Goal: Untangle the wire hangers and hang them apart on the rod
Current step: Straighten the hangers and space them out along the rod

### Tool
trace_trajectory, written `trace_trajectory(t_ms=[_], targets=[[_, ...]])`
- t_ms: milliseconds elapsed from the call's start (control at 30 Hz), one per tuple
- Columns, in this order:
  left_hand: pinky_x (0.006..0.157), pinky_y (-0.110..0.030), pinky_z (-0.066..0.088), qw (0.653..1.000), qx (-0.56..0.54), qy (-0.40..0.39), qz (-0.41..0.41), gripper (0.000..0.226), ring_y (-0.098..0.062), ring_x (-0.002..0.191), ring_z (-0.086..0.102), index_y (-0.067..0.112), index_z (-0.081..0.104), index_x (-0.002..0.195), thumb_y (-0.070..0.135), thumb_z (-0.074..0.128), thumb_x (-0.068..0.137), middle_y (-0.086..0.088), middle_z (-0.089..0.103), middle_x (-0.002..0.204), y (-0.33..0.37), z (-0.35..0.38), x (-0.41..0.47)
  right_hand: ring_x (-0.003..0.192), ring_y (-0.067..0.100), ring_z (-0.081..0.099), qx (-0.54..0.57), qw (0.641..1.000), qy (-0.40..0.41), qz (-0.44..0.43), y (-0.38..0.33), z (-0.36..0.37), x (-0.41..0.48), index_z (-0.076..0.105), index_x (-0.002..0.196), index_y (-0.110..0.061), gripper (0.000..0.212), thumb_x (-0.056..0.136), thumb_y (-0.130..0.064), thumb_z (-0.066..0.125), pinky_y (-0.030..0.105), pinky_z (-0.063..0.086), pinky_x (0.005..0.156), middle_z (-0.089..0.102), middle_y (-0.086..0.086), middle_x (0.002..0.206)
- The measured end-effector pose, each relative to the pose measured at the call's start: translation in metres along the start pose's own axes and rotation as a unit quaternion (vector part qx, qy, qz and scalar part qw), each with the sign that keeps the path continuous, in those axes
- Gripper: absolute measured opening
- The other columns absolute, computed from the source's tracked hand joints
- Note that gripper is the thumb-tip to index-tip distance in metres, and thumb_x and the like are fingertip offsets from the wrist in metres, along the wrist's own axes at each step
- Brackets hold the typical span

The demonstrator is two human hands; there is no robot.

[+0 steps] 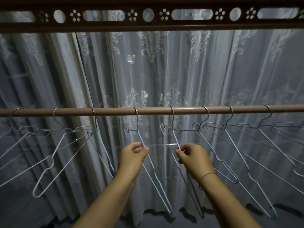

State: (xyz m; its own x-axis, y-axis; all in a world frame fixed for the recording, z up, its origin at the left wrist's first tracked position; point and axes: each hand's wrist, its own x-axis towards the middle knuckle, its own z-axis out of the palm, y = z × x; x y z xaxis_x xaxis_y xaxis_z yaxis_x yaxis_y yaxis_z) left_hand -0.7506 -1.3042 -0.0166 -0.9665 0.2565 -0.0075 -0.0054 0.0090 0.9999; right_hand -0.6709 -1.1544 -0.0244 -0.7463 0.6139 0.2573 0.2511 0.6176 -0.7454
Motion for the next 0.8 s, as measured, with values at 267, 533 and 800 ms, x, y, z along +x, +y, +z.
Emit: trace_trajectory(t_ms=[267, 533, 800], targets=[[0.086, -0.027, 0.042, 0.981, 0.086, 0.051, 0.168, 0.031, -0.013, 0.105, 0.054, 0.027, 0.053, 0.112, 0.021, 0.064, 0.084, 0.003, 0.055, 0.116, 0.02, 0.015, -0.013, 0.077, 0.013, 0.062, 0.016, 0.998, 0.058, -0.01, 0.002, -0.028, -0.013, 0.067, 0.091, -0.019, 0.016, 0.085, -0.029, 0.057, 0.029, 0.051, 0.073, 0.066, -0.005, 0.077], [0.072, -0.01, 0.042, 0.98, 0.057, -0.084, 0.173, 0.026, 0.001, 0.089, 0.059, 0.021, 0.062, 0.11, 0.018, 0.064, 0.084, 0.006, 0.065, 0.104, 0.031, 0.096, -0.034, 0.087, 0.014, 0.057, -0.033, 0.983, 0.183, -0.003, 0.04, -0.091, -0.003, 0.062, 0.104, -0.018, 0.021, 0.084, -0.023, 0.061, 0.027, 0.047, 0.078, 0.06, -0.001, 0.099], [0.101, -0.042, 0.046, 0.998, 0.026, -0.003, 0.05, 0.043, -0.021, 0.106, 0.06, 0.015, 0.056, 0.123, 0.022, 0.067, 0.081, -0.005, 0.061, 0.12, 0.009, 0.161, -0.03, 0.082, 0.012, 0.055, -0.048, 0.998, 0.026, 0.031, 0.091, -0.118, 0.016, 0.06, 0.106, -0.019, 0.032, 0.078, -0.033, 0.066, 0.022, 0.041, 0.074, 0.058, -0.005, 0.088]])
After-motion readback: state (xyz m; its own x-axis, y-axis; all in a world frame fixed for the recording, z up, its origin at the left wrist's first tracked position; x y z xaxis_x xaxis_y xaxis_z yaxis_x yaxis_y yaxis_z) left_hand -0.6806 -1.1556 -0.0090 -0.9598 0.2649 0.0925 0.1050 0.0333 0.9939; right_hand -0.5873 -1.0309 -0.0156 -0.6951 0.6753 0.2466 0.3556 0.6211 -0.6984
